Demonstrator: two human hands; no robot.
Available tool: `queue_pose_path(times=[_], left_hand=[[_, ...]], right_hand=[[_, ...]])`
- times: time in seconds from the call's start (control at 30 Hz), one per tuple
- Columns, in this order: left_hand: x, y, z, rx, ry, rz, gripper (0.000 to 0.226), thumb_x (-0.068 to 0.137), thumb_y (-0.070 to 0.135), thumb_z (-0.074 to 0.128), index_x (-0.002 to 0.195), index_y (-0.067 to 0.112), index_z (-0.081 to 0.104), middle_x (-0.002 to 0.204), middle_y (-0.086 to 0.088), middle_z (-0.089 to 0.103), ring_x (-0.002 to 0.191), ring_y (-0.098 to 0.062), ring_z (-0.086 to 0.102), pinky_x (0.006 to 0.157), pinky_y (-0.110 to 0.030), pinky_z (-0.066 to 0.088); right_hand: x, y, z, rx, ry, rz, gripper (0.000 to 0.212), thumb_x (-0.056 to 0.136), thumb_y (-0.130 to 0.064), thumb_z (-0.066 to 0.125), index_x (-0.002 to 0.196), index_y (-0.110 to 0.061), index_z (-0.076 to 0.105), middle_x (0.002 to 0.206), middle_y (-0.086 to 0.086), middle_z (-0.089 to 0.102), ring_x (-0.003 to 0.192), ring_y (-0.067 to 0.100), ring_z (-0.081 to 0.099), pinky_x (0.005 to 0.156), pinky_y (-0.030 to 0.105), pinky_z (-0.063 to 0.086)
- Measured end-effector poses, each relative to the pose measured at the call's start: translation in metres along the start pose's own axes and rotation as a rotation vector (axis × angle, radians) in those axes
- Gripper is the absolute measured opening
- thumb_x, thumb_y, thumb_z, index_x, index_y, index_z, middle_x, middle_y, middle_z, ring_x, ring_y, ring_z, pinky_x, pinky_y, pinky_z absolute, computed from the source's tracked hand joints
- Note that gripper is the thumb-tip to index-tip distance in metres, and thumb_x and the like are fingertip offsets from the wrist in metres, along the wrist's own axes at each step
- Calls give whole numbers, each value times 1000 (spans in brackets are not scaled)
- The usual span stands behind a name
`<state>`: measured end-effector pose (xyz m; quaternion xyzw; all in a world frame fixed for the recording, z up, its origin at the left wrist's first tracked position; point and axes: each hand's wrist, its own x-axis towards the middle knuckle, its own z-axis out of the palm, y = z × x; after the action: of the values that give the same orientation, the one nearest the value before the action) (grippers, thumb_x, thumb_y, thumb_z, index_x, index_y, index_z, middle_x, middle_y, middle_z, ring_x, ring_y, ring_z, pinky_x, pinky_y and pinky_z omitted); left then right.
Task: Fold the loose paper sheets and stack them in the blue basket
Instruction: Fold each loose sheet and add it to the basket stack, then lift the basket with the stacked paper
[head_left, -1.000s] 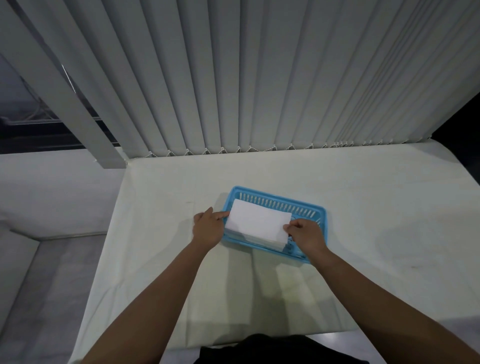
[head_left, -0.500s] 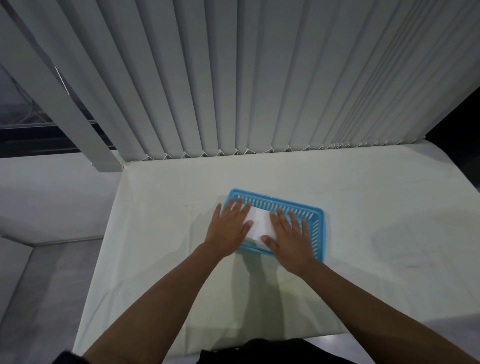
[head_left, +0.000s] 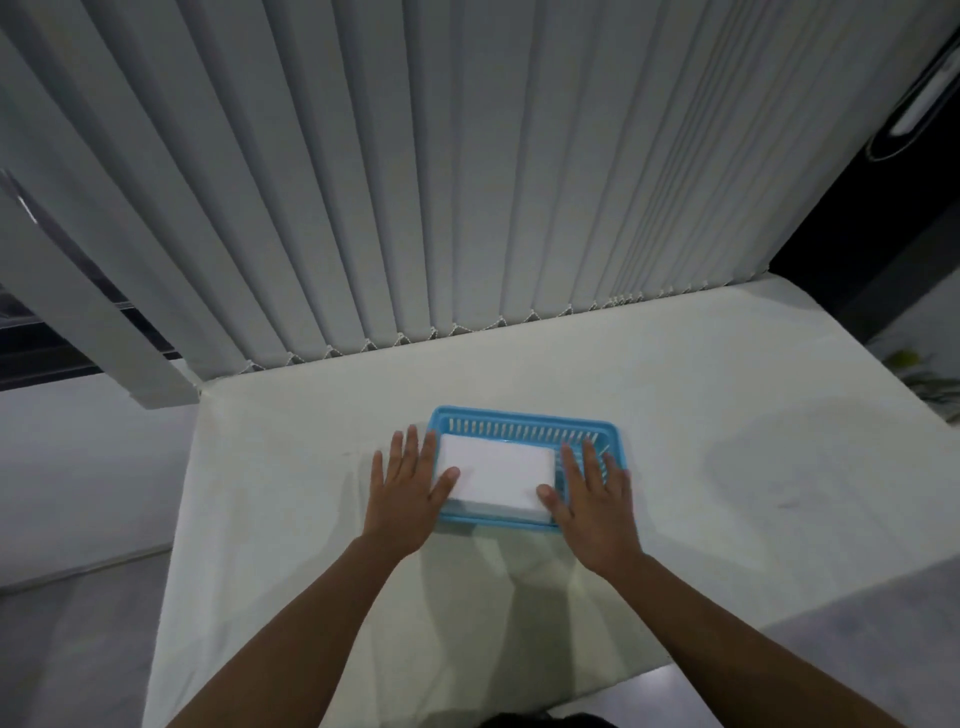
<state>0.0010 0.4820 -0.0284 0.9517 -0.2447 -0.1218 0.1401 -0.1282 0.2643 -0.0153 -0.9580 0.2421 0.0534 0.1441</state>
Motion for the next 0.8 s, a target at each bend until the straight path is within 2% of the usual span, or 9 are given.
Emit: queue_pose_path(times=[0.07, 0.13, 0.23, 0.3, 0.4, 0.47, 0.57, 0.7, 0.8], left_hand=[[7, -5, -1, -197, 33, -85, 76, 92, 64, 12, 153, 19, 4, 163, -6, 4, 151, -25, 2, 122, -44, 1], [13, -8, -1, -428, 60, -161, 74, 94, 59, 18, 152, 13, 12, 161, -9, 14, 150, -27, 9, 123, -44, 9], [18, 0, -2, -737, 34, -318, 64, 97, 54, 23, 146, 14, 32, 154, -10, 33, 143, -27, 29, 120, -41, 19], [16, 11, -5, -937, -23, -328, 53, 98, 54, 20, 125, 22, 52, 134, -9, 55, 125, -25, 51, 111, -40, 34], [18, 25, -9, -1032, -46, -328, 47, 99, 51, 21, 96, 26, 61, 110, -6, 65, 106, -25, 61, 102, -41, 43], [23, 32, -10, -1029, -32, -340, 57, 90, 65, 21, 100, 25, 61, 112, -7, 65, 106, -25, 61, 104, -45, 43], [38, 42, -5, -994, -26, -358, 83, 70, 80, 18, 118, 23, 56, 118, -8, 63, 109, -26, 59, 106, -49, 41], [59, 81, -2, -1015, -31, -363, 84, 69, 79, 16, 119, 24, 55, 115, -7, 63, 106, -26, 60, 103, -48, 43], [79, 123, 4, -1048, -14, -364, 73, 79, 71, 18, 119, 22, 55, 115, -8, 63, 106, -27, 60, 100, -44, 44]], right_hand=[[-2, 8, -2, 113, 69, 155, 87, 84, -74, 12, 153, -21, 8, 162, 12, 4, 147, 35, 12, 119, 46, 8], [-1, 18, 1, 288, 71, 302, 80, 93, -59, 36, 153, -15, 8, 161, 16, 6, 146, 34, 13, 119, 44, 10], [3, 24, 2, 652, 49, 429, 83, 92, -45, 54, 152, -11, 10, 159, 14, 20, 144, 31, 25, 116, 42, 21], [4, 23, 1, 809, 59, 461, 83, 91, -40, 59, 152, -9, 13, 156, 11, 30, 140, 27, 34, 113, 39, 28], [7, 22, -3, 879, 87, 497, 68, 89, -36, 63, 143, -10, 32, 138, 12, 51, 120, 27, 54, 96, 37, 44], [10, 25, -8, 904, 114, 480, 51, 88, -36, 63, 128, -12, 43, 121, 11, 61, 101, 24, 61, 80, 32, 45], [20, 38, -18, 935, 138, 453, 46, 88, -36, 63, 123, -12, 45, 114, 8, 62, 94, 22, 63, 74, 31, 46], [37, 69, -41, 953, 170, 426, 33, 90, -30, 62, 114, -12, 47, 108, 7, 62, 80, 13, 62, 58, 19, 43], [55, 103, -65, 931, 188, 412, 32, 91, -28, 61, 115, -11, 48, 108, 7, 63, 79, 13, 62, 57, 18, 40]])
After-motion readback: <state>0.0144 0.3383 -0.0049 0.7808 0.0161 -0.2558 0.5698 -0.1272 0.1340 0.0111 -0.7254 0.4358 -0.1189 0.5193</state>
